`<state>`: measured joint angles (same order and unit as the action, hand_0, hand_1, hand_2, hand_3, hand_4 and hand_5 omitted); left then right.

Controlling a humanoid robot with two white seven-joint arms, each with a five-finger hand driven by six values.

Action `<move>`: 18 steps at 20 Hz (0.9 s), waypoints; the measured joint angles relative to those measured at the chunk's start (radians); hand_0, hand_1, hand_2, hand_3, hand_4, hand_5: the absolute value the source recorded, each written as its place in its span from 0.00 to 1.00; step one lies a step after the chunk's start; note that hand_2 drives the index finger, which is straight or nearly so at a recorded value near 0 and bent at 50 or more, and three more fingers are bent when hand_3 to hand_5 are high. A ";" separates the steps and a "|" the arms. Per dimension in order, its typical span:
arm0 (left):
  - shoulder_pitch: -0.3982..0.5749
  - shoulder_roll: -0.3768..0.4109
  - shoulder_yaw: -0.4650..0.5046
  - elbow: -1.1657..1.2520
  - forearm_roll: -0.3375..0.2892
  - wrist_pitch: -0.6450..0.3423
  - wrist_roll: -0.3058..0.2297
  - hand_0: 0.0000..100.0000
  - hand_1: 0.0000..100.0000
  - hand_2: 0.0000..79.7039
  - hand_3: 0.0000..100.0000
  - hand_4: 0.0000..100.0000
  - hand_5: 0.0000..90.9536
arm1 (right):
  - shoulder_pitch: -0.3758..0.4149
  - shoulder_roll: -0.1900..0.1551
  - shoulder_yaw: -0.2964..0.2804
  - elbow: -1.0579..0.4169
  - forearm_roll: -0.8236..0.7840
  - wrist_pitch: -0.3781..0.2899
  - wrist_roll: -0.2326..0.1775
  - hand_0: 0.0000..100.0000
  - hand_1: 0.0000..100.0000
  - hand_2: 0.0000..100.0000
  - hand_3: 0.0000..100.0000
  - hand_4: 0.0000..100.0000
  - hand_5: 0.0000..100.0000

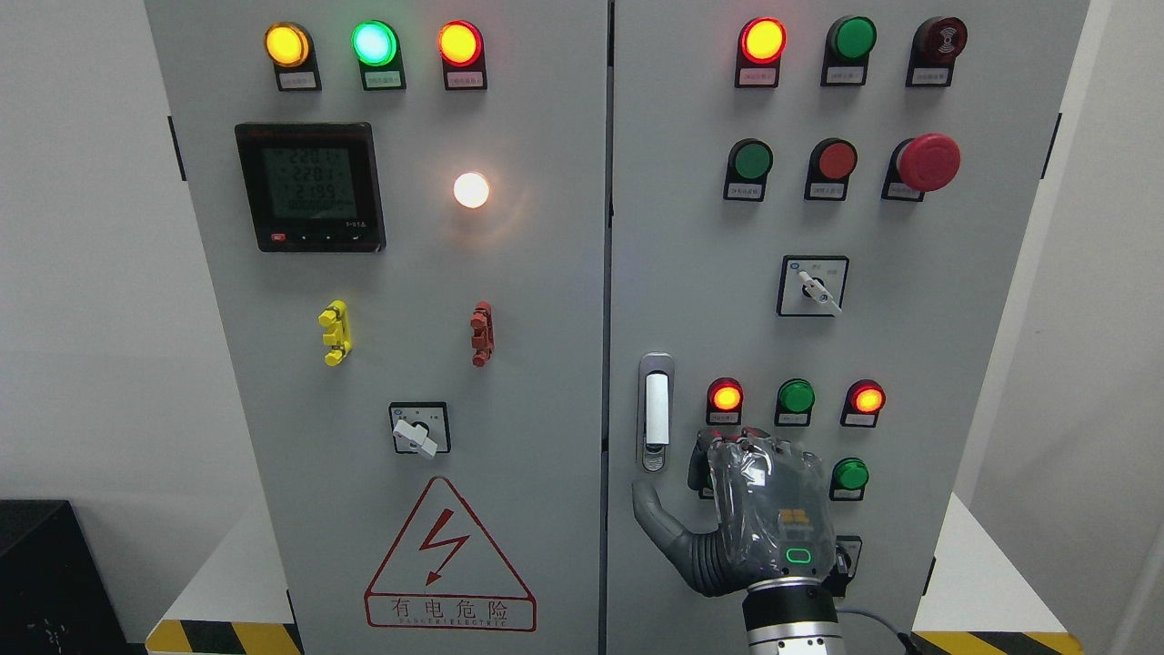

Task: Release door handle
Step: 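Move the right hand up alongside the silver handle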

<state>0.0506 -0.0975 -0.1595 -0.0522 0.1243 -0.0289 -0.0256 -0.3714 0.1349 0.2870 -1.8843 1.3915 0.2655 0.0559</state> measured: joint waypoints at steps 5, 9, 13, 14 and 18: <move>0.000 0.000 0.000 0.000 0.000 0.000 0.000 0.00 0.00 0.05 0.11 0.00 0.00 | -0.019 0.001 0.003 0.005 0.000 0.008 0.000 0.18 0.37 0.70 0.95 0.76 0.71; 0.000 0.000 0.000 0.000 0.000 0.000 0.000 0.00 0.00 0.05 0.11 0.00 0.00 | -0.034 0.001 0.007 0.010 0.000 0.020 0.002 0.19 0.38 0.70 0.95 0.76 0.71; 0.000 0.000 0.000 0.000 0.000 0.001 0.000 0.00 0.00 0.05 0.11 0.00 0.00 | -0.045 0.003 0.011 0.014 0.001 0.022 0.002 0.19 0.38 0.70 0.95 0.76 0.71; 0.000 0.000 0.000 0.000 0.000 0.001 0.000 0.00 0.00 0.05 0.11 0.00 0.00 | -0.047 0.003 0.013 0.015 0.001 0.023 0.002 0.19 0.38 0.70 0.95 0.76 0.71; 0.000 0.000 0.000 0.000 0.000 0.001 0.000 0.00 0.00 0.05 0.11 0.00 0.00 | -0.053 0.005 0.018 0.019 0.001 0.026 0.019 0.19 0.38 0.70 0.95 0.76 0.71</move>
<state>0.0506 -0.0975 -0.1596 -0.0522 0.1243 -0.0284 -0.0256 -0.4245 0.1395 0.3054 -1.8652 1.3927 0.2917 0.0751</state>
